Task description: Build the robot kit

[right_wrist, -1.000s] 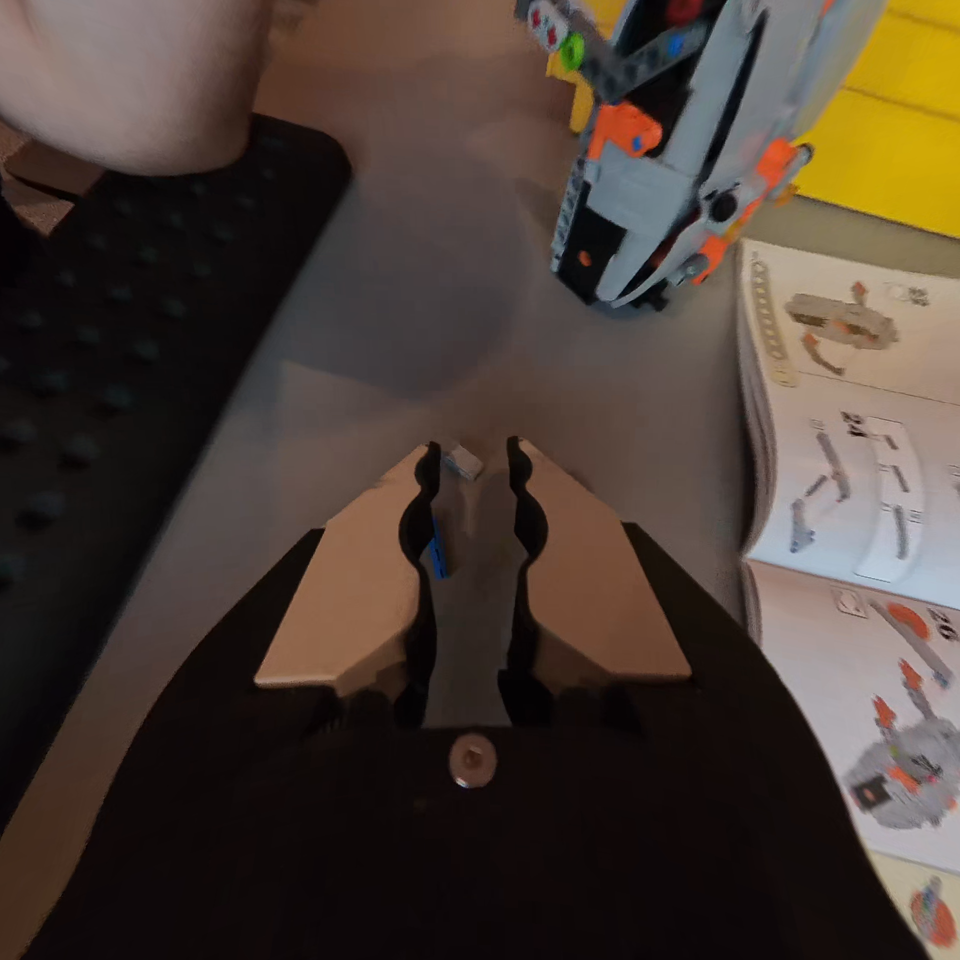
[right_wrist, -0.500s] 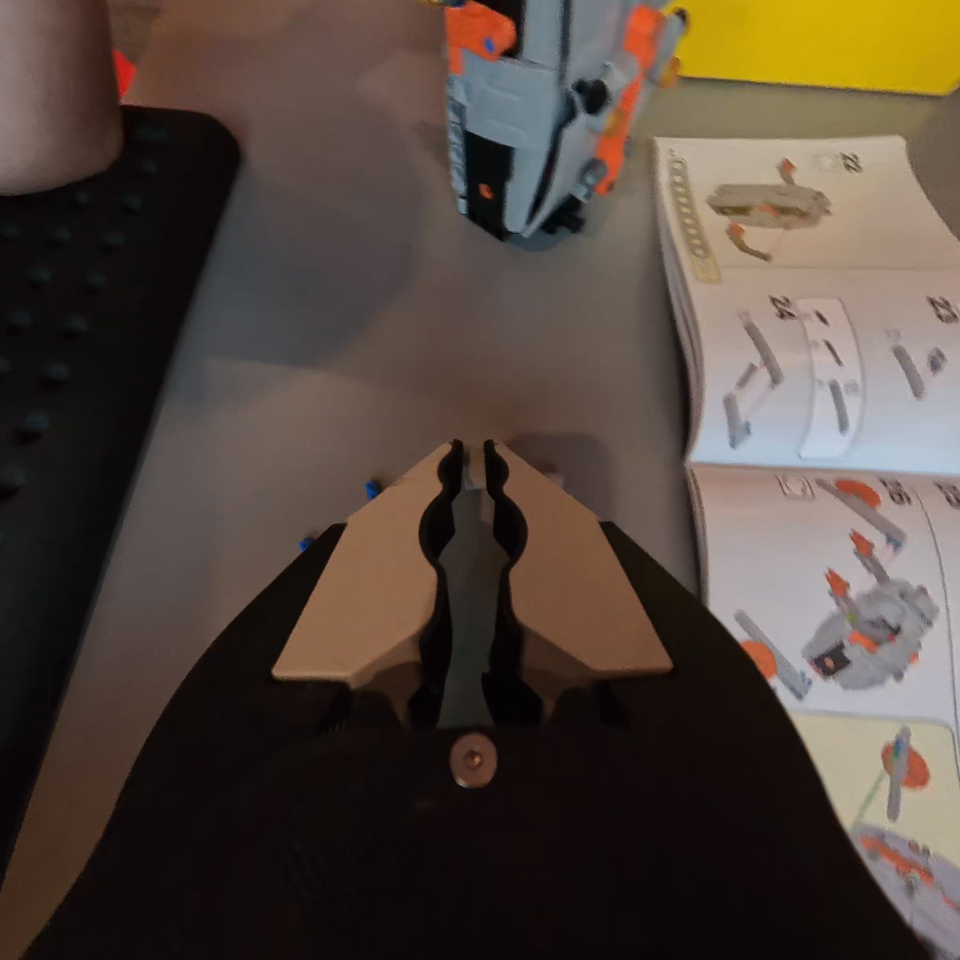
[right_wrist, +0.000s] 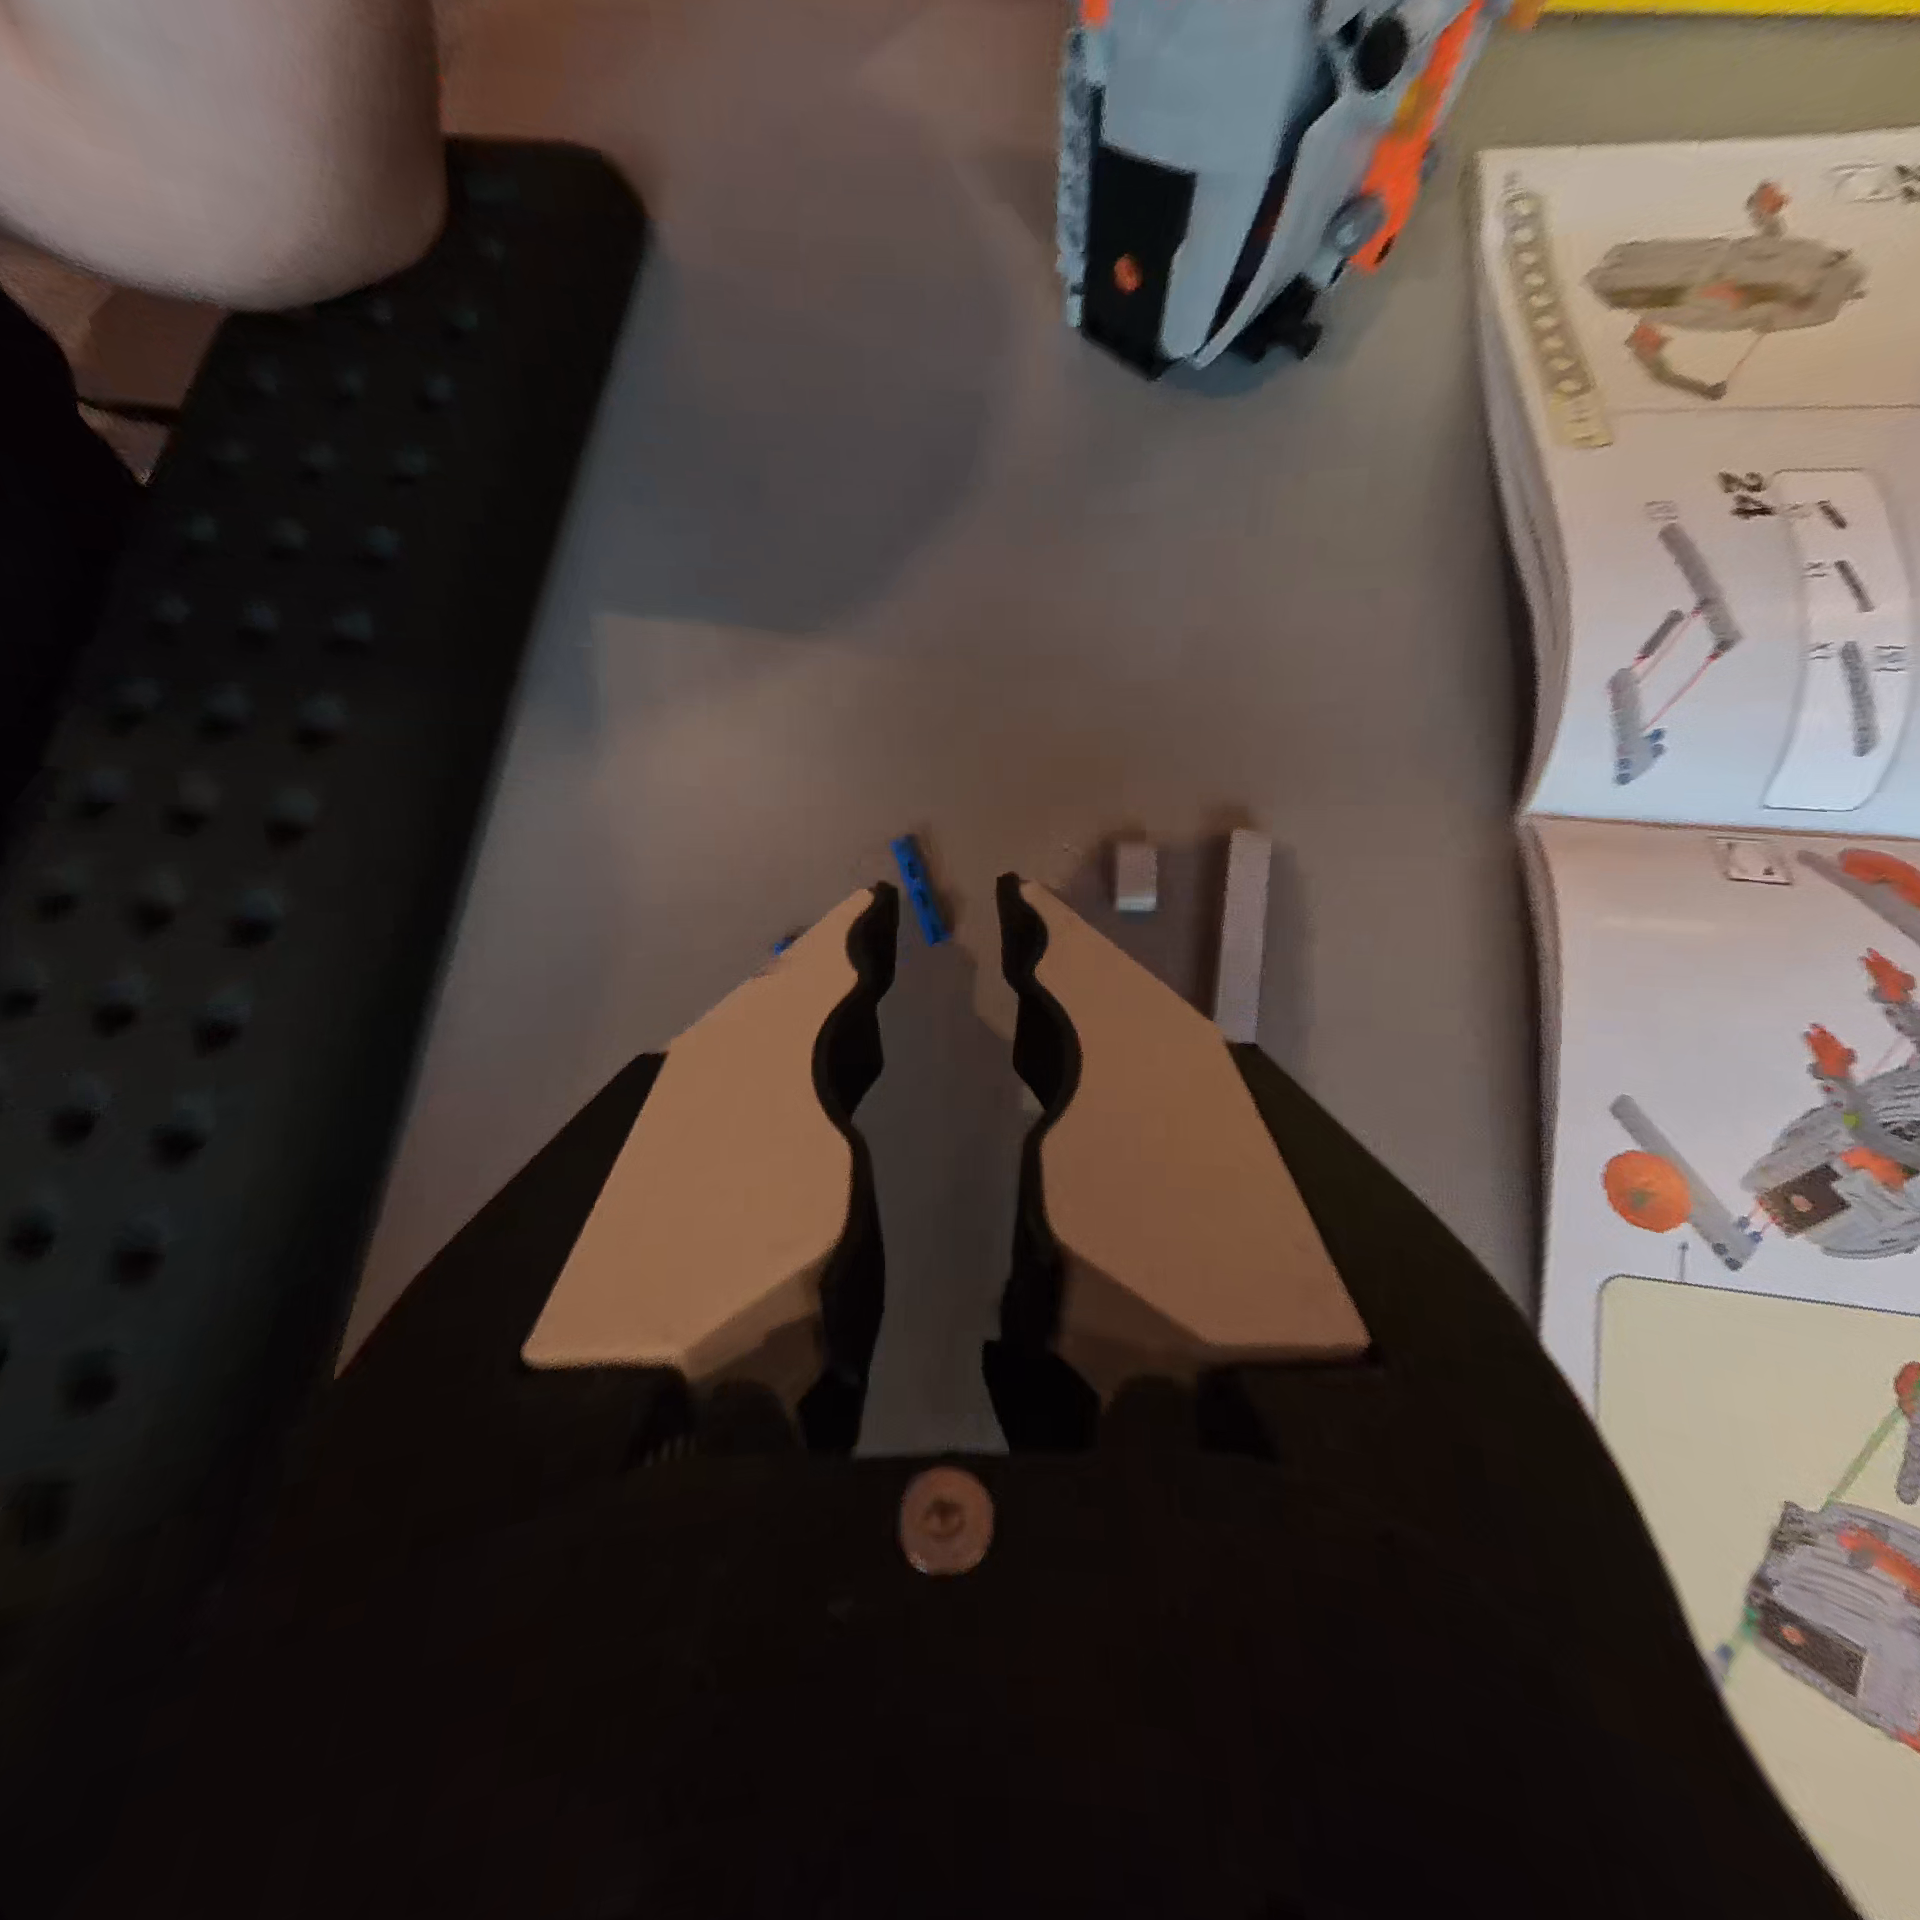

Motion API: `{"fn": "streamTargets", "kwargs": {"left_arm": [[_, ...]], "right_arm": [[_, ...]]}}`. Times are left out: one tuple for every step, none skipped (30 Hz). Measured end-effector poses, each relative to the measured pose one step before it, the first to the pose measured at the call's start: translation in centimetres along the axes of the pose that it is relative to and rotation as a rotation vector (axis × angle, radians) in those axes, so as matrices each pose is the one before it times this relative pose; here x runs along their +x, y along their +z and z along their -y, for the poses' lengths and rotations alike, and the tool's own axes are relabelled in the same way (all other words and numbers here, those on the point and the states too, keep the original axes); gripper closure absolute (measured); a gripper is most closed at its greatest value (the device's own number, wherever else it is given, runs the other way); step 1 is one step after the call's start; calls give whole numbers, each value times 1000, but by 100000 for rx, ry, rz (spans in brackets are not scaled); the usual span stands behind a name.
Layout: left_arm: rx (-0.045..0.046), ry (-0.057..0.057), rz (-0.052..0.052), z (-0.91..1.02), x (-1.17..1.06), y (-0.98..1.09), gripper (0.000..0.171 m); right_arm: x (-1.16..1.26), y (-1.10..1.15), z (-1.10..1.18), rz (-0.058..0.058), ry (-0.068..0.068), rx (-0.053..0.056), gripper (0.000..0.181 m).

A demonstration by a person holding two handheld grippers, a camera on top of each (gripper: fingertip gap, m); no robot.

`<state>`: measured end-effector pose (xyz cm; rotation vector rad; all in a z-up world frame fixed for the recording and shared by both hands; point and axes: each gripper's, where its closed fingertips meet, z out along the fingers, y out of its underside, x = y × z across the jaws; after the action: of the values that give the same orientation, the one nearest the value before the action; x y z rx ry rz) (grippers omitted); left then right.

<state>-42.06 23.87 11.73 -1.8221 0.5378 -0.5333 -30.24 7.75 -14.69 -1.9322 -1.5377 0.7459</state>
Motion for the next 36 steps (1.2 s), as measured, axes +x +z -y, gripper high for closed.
{"fn": "streamTargets", "kwargs": {"left_arm": [[93, -247, -208, 11, -29, -26, 119], [-57, -138, -21, -26, -41, -13, 119], [-16, -22, -14, -7, -17, 11, 119], [-13, 20, -96, 4, 30, 25, 119], [-97, 107, -150, -8, 61, 29, 119], [-94, 327, -160, 8, 107, 31, 119], [-116, 476, -107, -8, 116, 30, 119], [-226, 424, -35, -18, 89, 31, 119], [-238, 356, -39, -33, 84, 14, 119], [-200, 318, -31, -21, 70, 2, 118], [-122, 235, 57, -14, 32, -17, 118], [54, 125, 85, 23, 20, -36, 119], [216, 34, -9, 39, 22, -50, 119], [261, -38, -83, 36, 15, -49, 119], [156, -76, -68, 32, 5, -28, 119], [17, -53, -7, 2, 5, 1, 119], [-85, -10, 14, -21, -13, 28, 119], [-213, 22, -86, -32, 24, 51, 119], [-353, 67, -163, -62, 33, 74, 119], [-500, 132, -130, -80, 40, 75, 119], [-558, 199, -84, -98, 42, 73, 118], [-478, 207, -58, -75, 43, 52, 118], [-262, 125, 55, -46, 15, 25, 118], [33, 95, 381, 8, -25, -11, 118], [156, 183, 819, 24, -100, -9, 118], [65, 240, 915, 19, -125, -25, 118], [-66, 130, 419, -17, -82, 0, 118], [-142, -96, -251, -30, 23, 19, 118], [-211, -248, -508, -47, 44, 50, 118], [-299, -188, -305, -55, 13, 57, 118], [-340, -10, -15, -62, -26, 52, 118], [-350, 111, 71, -66, -19, 49, 118], [-277, 131, -2, -41, 11, 39, 118], [-179, 73, -53, -32, 20, 32, 118], [-123, 65, -100, -8, 35, 22, 118], [-69, 169, -152, -3, 63, 23, 118]], "right_arm": [[-293, 189, -322, -703, -2422, -1142, 163], [-169, 280, -177, -741, -2483, -170, 163], [-186, 281, -109, 606, -1721, -340, 163], [7, 226, -55, 489, -17, -617, 163], [-57, 159, 148, 1098, 637, 918, 163], [-176, 153, 244, 1709, 502, 1743, 163], [-96, 206, 120, 872, 216, 790, 164], [7, 267, -173, -70, -543, -1415, 167], [118, 227, -376, -1022, -1057, -2661, 170], [-103, -50, 290, 191, -363, 1101, 177], [130, -178, -165, -1248, -438, -1638, 177], [294, -360, -122, -1986, -822, -404, 177], [396, -484, 23, -2023, 254, 1469, 177], [516, -504, 29, -1791, 1787, 1921, 177], [589, -409, -86, -1721, 2497, 1174, 177], [486, -224, -239, -1227, 1942, 118, 177], [217, -14, -338, -162, 728, -565, 177], [20, 185, -511, 446, -246, -1923, 177], [-101, 259, -651, 743, -12, -3270, 173], [28, -72, 506, -51, 1591, 3092, 168], [-9, -187, 276, 114, 1427, 1062, 161], [-148, -291, 229, 256, -564, 463, 161], [-271, -326, 314, 1, -2384, 1136, 162], [-452, -244, 287, 902, -2380, 739, 163], [-891, -69, 109, 4007, -817, -772, 164], [-1101, 139, 37, 5492, -137, -1121, 164], [-942, 341, -50, 4463, -871, -1358, 163], [-671, 486, -251, 2905, -1403, -2287, 161], [-368, 543, -556, 1428, -1251, -4117, 162], [-90, 434, -666, 102, -925, -4642, 166], [-261, 29, 544, 1272, -1219, 2711, 178], [146, 16, -196, -920, -146, -1623, 177], [314, -124, -13, -1913, 256, 199, 178], [394, -175, -127, -2104, 39, -13, 178], [325, -201, -202, -1385, 434, -3, 178], [297, -202, -171, -1011, 1007, 242, 178]]}}
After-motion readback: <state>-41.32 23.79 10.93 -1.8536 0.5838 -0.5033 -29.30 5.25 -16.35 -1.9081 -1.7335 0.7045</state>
